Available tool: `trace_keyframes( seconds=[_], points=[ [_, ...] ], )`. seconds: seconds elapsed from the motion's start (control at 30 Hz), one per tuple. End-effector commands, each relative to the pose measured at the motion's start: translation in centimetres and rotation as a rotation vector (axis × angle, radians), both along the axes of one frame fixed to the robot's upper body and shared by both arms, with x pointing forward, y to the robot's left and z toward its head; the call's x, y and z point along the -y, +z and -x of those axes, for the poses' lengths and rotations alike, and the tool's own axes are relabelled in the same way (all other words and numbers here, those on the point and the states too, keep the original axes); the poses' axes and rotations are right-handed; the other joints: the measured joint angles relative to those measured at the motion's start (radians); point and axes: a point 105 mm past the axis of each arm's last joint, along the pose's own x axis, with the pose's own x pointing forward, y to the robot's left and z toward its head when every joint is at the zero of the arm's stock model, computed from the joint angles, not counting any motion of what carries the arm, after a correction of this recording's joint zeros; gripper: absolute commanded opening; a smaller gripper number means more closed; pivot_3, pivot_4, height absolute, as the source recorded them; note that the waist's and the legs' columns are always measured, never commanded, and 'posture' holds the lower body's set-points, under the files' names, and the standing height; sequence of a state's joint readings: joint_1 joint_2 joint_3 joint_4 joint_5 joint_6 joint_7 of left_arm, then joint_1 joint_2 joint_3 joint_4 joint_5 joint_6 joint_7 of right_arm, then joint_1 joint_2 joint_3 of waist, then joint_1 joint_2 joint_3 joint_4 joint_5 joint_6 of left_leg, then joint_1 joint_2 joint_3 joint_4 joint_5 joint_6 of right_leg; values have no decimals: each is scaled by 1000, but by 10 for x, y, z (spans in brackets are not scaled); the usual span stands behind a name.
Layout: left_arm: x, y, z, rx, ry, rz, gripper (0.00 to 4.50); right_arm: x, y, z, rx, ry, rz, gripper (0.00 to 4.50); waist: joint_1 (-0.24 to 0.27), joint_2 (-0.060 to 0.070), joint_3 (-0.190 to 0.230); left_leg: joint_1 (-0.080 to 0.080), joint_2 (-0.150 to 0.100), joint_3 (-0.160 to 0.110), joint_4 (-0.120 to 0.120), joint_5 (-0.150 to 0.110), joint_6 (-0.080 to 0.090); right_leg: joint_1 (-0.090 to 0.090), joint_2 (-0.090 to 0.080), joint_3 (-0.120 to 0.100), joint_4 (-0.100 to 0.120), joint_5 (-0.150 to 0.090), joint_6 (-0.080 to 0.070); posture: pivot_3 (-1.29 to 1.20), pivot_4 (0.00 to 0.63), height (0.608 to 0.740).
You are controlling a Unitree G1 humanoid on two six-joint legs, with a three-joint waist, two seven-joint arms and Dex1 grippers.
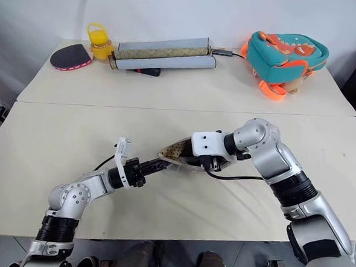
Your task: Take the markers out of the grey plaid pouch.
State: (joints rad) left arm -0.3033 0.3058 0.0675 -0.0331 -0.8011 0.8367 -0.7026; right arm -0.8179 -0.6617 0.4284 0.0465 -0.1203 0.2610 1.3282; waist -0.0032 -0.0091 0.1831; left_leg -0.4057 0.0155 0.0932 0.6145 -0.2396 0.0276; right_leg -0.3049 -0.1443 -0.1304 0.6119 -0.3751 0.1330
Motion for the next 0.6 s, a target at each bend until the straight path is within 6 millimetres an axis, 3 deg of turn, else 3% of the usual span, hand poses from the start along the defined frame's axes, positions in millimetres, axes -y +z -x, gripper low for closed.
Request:
trace_keyframes(
  seconds=[0.03,0.17,0.27,0.33,0.6],
  points=[
    [-3,4,-1,24,21,-7,0,4,2,-2,46,1,29,1360,0,0,0,0,0,0,0,0,0,0,0,0,0,0,0,0,150,740],
    [-1,5,-1,26,18,-4,0,14,-16,-10,56,-24,122,1360,0,0,0,0,0,0,0,0,0,0,0,0,0,0,0,0,150,740],
    [-2,5,-2,29,20,-6,0,10,-15,-10,46,-22,77,776,0,0,0,0,0,0,0,0,0,0,0,0,-1,0,0,0,150,740],
    [-2,5,-2,28,22,-6,0,10,-6,-12,83,-19,68,462,0,0,0,0,0,0,0,0,0,0,0,0,0,0,0,0,150,740],
    [-6,5,-3,39,29,-25,0,6,47,2,24,-12,-160,462,1,0,0,0,0,0,0,0,0,0,0,0,-1,0,0,0,150,740]
  ],
)
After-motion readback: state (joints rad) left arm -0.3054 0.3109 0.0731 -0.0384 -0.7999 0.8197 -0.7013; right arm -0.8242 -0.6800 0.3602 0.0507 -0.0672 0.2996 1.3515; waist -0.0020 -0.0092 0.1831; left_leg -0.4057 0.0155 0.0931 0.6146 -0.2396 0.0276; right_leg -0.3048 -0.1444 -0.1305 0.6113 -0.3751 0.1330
